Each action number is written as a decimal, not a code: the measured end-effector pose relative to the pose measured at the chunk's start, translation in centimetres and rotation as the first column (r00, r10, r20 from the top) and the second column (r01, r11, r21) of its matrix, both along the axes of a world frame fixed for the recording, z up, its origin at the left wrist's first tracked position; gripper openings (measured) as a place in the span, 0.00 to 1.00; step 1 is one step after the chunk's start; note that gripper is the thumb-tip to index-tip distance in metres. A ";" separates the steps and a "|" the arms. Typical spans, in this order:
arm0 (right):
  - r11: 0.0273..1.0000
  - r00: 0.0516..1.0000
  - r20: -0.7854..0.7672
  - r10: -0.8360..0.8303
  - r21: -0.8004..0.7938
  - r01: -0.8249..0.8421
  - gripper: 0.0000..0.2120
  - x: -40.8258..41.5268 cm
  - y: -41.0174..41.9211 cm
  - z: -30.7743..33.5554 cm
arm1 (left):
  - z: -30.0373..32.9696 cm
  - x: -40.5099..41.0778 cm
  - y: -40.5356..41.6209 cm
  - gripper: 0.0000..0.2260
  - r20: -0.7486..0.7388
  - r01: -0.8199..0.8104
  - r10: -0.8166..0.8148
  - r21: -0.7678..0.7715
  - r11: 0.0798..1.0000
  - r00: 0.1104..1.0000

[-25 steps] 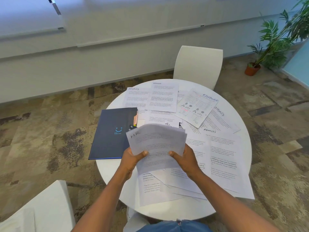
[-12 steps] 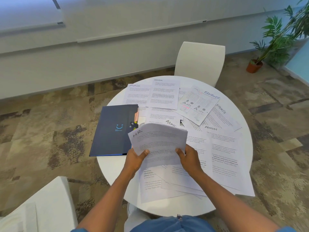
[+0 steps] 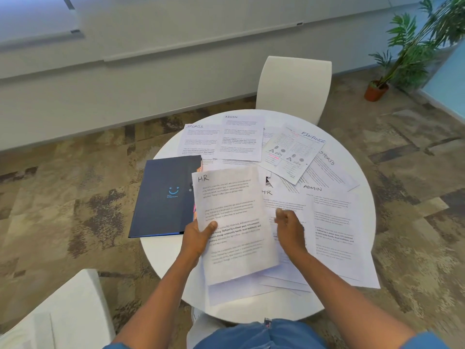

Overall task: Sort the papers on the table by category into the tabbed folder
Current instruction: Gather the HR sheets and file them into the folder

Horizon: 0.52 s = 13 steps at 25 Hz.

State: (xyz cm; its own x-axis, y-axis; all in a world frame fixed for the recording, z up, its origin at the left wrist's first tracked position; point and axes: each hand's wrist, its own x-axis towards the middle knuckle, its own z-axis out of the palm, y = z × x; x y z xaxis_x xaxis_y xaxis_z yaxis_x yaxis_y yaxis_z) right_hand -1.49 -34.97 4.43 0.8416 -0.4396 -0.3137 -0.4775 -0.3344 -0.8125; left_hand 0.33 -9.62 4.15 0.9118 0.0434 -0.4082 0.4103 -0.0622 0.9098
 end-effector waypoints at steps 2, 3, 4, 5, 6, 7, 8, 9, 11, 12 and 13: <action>0.984 0.987 -0.154 -0.053 -0.178 0.025 0.19 -1.3 -2.0 -2.3 | -0.2 0.0 0.5 0.12 -0.013 -0.003 0.003 0.018 1.000 1.000; 0.964 0.972 -0.223 -0.071 -0.266 0.009 0.21 -2.1 -3.0 -3.1 | -0.3 0.0 0.7 0.11 -0.022 -0.014 0.015 0.017 1.000 1.000; 0.943 0.957 -0.276 -0.088 -0.333 -0.010 0.24 -2.7 -3.9 -3.7 | -0.4 -0.1 0.8 0.10 -0.033 -0.030 0.030 0.011 0.999 0.999; 0.927 0.941 -0.323 -0.106 -0.373 -0.023 0.26 -3.1 -4.6 -4.1 | -0.5 -0.1 1.0 0.09 -0.044 -0.047 0.047 0.004 0.999 0.998; 0.918 0.923 -0.365 -0.125 -0.395 -0.032 0.28 -3.3 -5.0 -4.2 | -0.4 -0.1 1.0 0.07 -0.058 -0.064 0.064 0.000 0.998 0.996; 0.911 0.905 -0.403 -0.138 -0.410 -0.043 0.29 -3.4 -5.3 -4.3 | -0.5 -0.1 1.1 0.06 -0.072 -0.079 0.079 -0.003 0.997 0.994; 0.904 0.889 -0.435 -0.141 -0.422 -0.063 0.31 -3.4 -5.4 -4.5 | -0.6 -0.1 1.1 0.05 -0.085 -0.089 0.089 0.001 0.996 0.992; 0.896 0.878 -0.459 -0.134 -0.436 -0.091 0.32 -3.4 -5.4 -4.6 | -0.6 0.0 1.1 0.04 -0.095 -0.092 0.092 0.004 0.996 0.991; 0.885 0.862 -0.493 -0.118 -0.447 -0.134 0.32 -3.2 -5.4 -4.9 | -0.5 0.1 1.0 0.05 -0.113 -0.087 0.088 0.012 0.996 0.990; 0.886 0.855 -0.505 -0.117 -0.442 -0.139 0.33 -3.2 -5.3 -5.0 | -0.4 0.2 1.0 0.05 -0.120 -0.086 0.087 0.016 0.996 0.989; 0.891 0.848 -0.516 -0.120 -0.433 -0.137 0.32 -3.2 -5.3 -5.1 | -0.4 0.3 1.0 0.06 -0.125 -0.084 0.086 0.020 0.996 0.988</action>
State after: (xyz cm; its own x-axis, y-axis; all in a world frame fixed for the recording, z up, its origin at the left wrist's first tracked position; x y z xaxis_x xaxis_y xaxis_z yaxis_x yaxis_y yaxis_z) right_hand -4.65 -40.31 -0.65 0.6139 -0.6303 -0.4753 -0.7746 -0.5968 -0.2092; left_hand 0.60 -8.58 3.75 0.8459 0.1252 -0.5184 0.5260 -0.0357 0.8497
